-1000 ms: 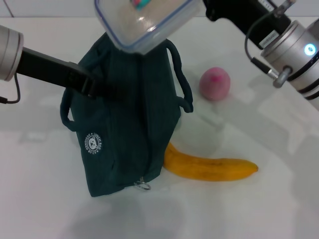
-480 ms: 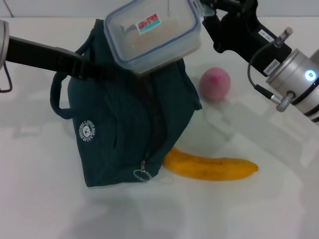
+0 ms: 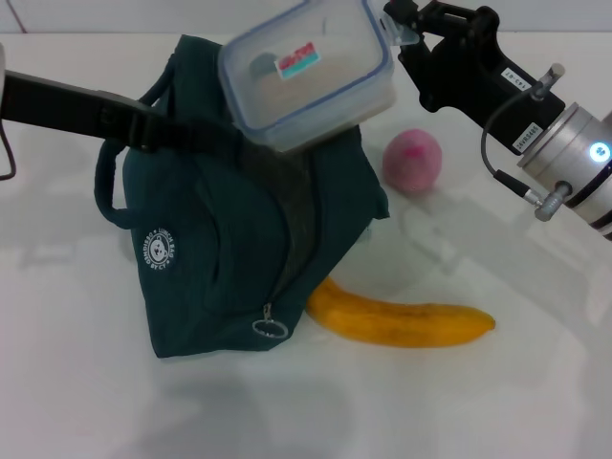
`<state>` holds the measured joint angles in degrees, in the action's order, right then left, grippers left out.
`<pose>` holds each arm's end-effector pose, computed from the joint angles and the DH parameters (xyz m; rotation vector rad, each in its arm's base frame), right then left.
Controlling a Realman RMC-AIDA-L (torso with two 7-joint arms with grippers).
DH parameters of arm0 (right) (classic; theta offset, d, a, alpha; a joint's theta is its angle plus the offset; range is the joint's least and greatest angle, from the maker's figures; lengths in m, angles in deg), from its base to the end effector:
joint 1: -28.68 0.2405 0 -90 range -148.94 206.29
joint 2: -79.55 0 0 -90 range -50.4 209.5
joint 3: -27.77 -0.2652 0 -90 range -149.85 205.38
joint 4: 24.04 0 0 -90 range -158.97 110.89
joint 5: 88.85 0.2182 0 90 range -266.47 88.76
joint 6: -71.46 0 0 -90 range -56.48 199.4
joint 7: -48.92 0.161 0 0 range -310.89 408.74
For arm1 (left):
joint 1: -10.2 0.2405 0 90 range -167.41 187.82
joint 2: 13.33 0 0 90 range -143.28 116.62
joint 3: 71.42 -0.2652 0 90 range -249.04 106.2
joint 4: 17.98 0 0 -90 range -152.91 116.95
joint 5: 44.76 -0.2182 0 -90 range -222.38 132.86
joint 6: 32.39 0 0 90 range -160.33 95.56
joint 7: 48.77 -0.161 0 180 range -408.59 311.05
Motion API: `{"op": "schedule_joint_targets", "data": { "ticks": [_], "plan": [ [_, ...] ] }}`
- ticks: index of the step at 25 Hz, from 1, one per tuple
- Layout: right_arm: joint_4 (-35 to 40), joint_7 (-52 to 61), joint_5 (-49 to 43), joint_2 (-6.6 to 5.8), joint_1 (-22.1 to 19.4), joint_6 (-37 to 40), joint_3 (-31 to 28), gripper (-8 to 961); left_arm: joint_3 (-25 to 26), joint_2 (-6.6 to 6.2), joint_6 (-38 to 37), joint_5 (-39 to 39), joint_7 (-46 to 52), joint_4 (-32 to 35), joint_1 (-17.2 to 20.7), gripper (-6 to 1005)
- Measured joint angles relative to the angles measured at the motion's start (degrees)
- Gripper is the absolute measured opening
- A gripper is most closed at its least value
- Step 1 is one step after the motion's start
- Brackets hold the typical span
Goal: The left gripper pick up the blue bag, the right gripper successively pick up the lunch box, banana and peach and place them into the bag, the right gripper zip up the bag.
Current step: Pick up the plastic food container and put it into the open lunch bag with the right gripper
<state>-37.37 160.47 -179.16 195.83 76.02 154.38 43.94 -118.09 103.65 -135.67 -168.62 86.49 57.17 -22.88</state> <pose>0.1709 0.3890 -0.0673 1.5290 -1.8649 -1.6878 -0.1902 0.3631 0.0699 -2.6948 -1.1447 -0.3331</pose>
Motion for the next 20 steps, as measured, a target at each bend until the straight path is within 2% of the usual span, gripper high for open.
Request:
{"op": "schedule_joint_targets", "data": {
  "ticks": [8, 20],
  "plan": [
    [0.47, -0.45, -1.30, 0.00, 0.90, -0.68, 0.00, 95, 2.18, 0.03, 0.09, 1.44, -2.04, -1.21, 0.09, 42],
    [0.21, -1.09, -4.70, 0.00, 4.85, -2.15, -0.40, 124, 1.84, -0.06, -0.13, 2.31, -3.99, -2.81, -0.63, 42]
  ]
}}
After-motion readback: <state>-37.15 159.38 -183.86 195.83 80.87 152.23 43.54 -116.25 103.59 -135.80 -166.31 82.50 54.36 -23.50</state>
